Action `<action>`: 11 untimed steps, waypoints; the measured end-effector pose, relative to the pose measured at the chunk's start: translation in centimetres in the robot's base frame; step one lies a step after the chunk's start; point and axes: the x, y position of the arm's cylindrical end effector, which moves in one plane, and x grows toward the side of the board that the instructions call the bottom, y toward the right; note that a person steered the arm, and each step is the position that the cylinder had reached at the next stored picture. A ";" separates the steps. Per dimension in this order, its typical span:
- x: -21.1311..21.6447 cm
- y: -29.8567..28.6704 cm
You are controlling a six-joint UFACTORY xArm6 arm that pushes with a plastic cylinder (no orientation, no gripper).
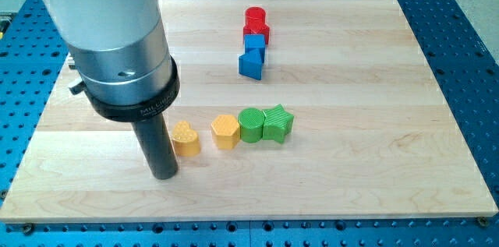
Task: Place your arm in between the yellow blocks
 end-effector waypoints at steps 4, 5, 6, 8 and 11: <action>-0.4 5.5; -1.9 5.6; -1.9 5.6; -2.1 5.6; -1.2 5.7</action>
